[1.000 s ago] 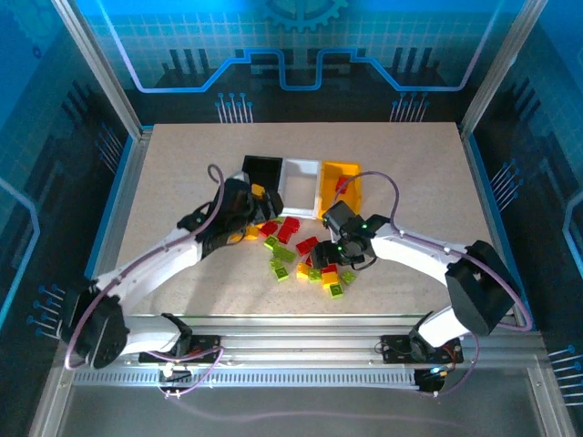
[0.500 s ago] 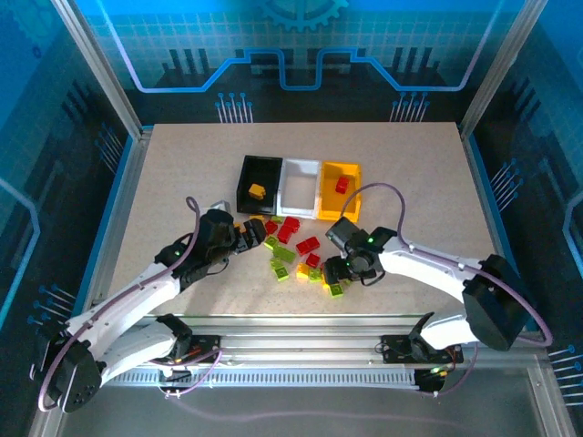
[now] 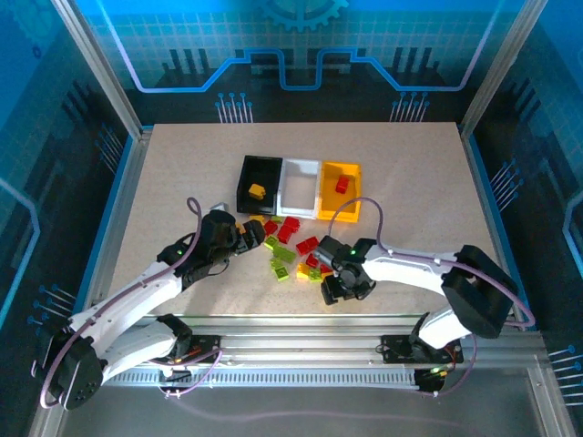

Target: Sort the legos into containers by color

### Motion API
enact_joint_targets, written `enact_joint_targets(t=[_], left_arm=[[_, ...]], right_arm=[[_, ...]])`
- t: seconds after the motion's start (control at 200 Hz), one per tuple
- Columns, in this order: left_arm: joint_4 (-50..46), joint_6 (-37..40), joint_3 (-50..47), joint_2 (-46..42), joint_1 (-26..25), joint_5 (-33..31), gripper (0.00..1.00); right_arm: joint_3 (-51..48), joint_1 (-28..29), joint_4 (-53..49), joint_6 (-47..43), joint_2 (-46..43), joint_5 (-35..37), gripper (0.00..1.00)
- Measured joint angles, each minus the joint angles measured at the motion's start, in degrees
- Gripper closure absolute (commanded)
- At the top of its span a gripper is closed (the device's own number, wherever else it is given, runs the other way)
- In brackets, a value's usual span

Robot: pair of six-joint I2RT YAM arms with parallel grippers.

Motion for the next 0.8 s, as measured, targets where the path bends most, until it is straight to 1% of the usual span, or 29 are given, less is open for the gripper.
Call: enact_joint_targets(t=[0.07, 0.18, 0.345, 0.485, 0.57, 0.675, 0.74, 0.8], left_arm=[[0.0, 0.0, 0.0, 0.0, 0.0, -0.2, 0.01], [0.0, 0.0, 0.0, 0.0, 0.0, -0.4, 0.01], [0.0, 0.0, 0.0, 0.1, 0.0, -0.4, 0.01], [0.0, 0.0, 0.0, 0.6, 0.0, -0.4, 0.01], [0.0, 0.0, 0.0, 0.7, 0.0, -0.4, 0.01], [0.0, 0.0, 0.0, 0.7, 0.0, -0.4, 0.01], [0.1, 0.0, -0.1, 0.7, 0.0, -0.4, 0.01], [0.1, 0.0, -0.3, 0.7, 0.0, -0.4, 0.01]], right_arm=[[0.8, 0.0, 0.4, 0.0, 1.6, 0.2, 0.42], [1.4, 0.0, 0.8, -0.2, 2.7, 1.1, 0.44], [1.7, 0.0, 0.2, -0.5, 3.2, 2.2, 0.57], [1.7, 0.0, 0.5, -1.2, 2.9, 2.5, 0.64], [1.7, 0.0, 0.5, -1.5, 1.2, 2.5, 0.65], [2.3, -0.2, -1.6, -2.4, -4.0, 2.5, 0.65], [4.8, -1.3, -4.0, -3.5, -7.2, 2.2, 0.64], [9.1, -3.7, -5.2, -5.2, -8.4, 1.8, 0.64]])
